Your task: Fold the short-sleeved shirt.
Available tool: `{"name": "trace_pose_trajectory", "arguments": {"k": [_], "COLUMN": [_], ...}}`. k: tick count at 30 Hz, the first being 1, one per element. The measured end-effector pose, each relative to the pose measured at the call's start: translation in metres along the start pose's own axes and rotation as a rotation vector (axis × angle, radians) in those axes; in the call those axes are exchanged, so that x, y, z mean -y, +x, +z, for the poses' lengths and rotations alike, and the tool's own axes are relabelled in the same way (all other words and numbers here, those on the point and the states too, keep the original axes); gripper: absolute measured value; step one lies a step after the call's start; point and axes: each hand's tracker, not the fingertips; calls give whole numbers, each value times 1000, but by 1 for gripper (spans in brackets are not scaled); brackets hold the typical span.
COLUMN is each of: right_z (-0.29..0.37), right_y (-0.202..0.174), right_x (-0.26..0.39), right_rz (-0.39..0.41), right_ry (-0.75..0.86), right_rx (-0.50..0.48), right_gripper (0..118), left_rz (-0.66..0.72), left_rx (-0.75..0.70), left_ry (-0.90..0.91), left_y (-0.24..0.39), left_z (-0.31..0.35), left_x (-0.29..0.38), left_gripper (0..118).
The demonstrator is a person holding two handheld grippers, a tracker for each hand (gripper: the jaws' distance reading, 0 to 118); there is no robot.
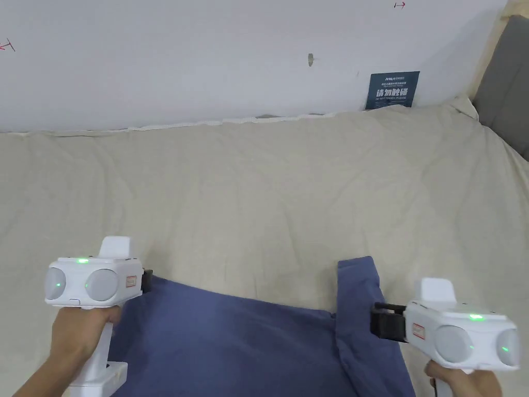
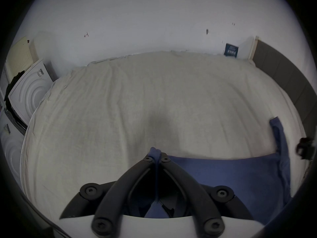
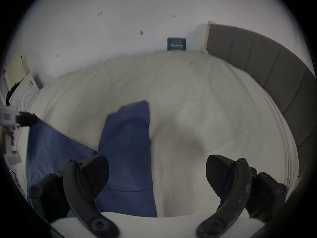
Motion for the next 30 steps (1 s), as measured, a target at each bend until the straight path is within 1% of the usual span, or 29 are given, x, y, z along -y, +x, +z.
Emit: {"name": "trace_pose_trajectory", "arguments": {"k": [1,2,3,4,5,6,7,8,9,10,11,12,14,15,18,22,24,28,30], "right_z": [-12,-19,-27,-32,-16,-14,-6,-2,6,14,19,24,40,53,98,160,189,252,271], "right_y": [-3,-7,-10,-13,-25,-27,-28,-29,-32,-33,-33,-29,-26,-25,-23,-30,-32,-42,-45], "right_x": [1,3,7,11,11,17,18,17,17,16,16,14,7,2,-23,-76,-103,-163,-200], "right_rz": [20,39,54,70,77,69,62,63,82,132,149,137,133,139,146,192,176,160,153], "right_ry": [-45,-69,-90,-116,-127,-107,-52,-64,-51,-17,2,18,95,145,243,425,511,699,782], "right_rx": [9,16,-4,-8,-8,-18,12,-9,19,87,56,23,62,66,39,38,15,-42,-59], "right_gripper": [115,111,96,76,59,54,37,8,3,2,2,2,2,2,2,2,2,2,2], "left_rz": [4,6,8,5,2,-1,-2,0,4,10,23,28,76,86,88,130,132,100,96], "left_rx": [6,10,17,23,25,25,22,22,20,15,7,7,-5,-6,-35,-50,-74,-131,-157], "left_ry": [14,18,24,32,38,45,48,50,54,59,68,70,116,133,209,351,424,562,627], "left_y": [-1,-2,-2,-3,-3,-4,-3,-2,-3,-4,-8,-11,-17,-19,-27,-46,-55,-68,-75], "left_z": [9,16,23,32,37,43,49,56,61,66,70,74,91,100,134,191,208,263,288], "left_x": [0,-1,-1,-2,-2,-1,1,2,3,4,4,4,3,2,-10,-42,-65,-117,-144], "left_gripper": [3,3,3,3,3,3,3,3,3,3,3,3,3,3,3,3,3,3,3]}}
